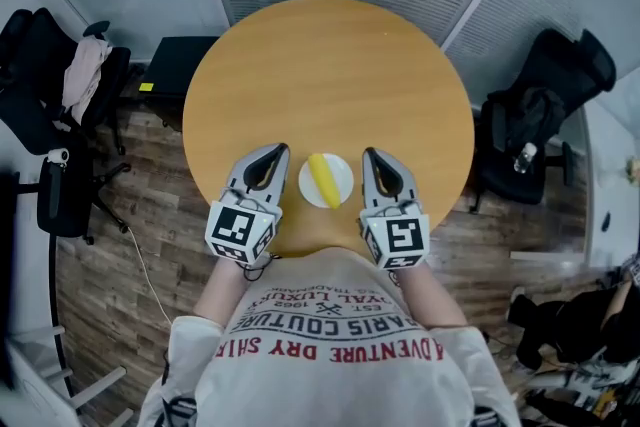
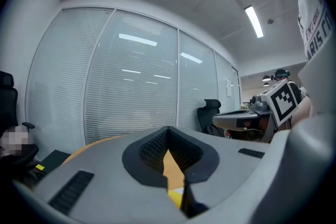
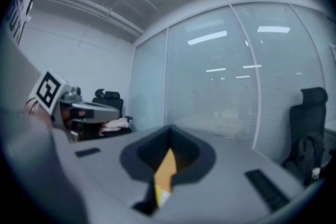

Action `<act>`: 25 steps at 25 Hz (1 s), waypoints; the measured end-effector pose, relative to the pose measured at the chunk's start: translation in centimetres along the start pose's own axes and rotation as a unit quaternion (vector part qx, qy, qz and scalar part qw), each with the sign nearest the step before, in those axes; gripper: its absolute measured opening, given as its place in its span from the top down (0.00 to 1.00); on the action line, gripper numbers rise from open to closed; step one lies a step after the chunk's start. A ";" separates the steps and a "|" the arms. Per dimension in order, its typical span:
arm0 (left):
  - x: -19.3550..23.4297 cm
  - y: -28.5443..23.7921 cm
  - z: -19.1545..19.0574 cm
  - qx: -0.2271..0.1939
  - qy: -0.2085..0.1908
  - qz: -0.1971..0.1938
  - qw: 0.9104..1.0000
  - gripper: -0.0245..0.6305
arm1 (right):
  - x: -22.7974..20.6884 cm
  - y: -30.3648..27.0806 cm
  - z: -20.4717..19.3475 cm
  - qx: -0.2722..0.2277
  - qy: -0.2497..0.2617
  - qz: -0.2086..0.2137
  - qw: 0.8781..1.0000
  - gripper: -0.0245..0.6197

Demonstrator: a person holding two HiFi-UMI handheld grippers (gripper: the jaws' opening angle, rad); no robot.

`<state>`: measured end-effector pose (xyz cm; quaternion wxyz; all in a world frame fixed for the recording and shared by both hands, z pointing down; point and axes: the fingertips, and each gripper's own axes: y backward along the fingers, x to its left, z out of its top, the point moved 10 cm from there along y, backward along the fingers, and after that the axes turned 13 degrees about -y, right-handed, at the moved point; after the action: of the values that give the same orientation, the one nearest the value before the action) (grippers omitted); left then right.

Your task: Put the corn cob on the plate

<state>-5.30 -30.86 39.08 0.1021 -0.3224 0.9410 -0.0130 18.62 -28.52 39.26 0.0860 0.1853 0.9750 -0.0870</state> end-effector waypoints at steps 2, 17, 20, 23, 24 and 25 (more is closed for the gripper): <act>-0.2 -0.3 0.2 -0.002 -0.005 -0.001 1.000 0.91 | -0.3 0.0 0.0 0.001 -0.004 0.003 1.000 0.92; -0.5 0.2 1.0 -0.012 0.001 0.005 1.000 0.91 | 0.7 0.1 -0.4 0.000 0.002 0.020 1.000 0.92; -0.6 0.5 1.0 -0.010 -0.014 0.009 1.000 0.91 | 1.0 0.3 -0.6 -0.003 0.009 0.022 1.000 0.92; -0.7 0.7 1.0 -0.010 -0.020 0.011 1.000 0.91 | 1.4 0.7 -0.3 -0.007 0.018 0.018 1.000 0.92; -0.7 0.8 1.0 -0.010 -0.019 0.010 1.000 0.91 | 1.5 0.7 -0.1 -0.006 0.018 0.013 1.000 0.92; -0.7 0.8 1.0 -0.010 -0.018 0.009 1.000 0.91 | 1.6 0.7 0.0 -0.007 0.016 0.010 1.000 0.92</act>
<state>-5.05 -29.80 38.19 0.1153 -0.3154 0.9419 0.0032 17.44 -27.34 38.82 0.0728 0.1957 0.9750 -0.0766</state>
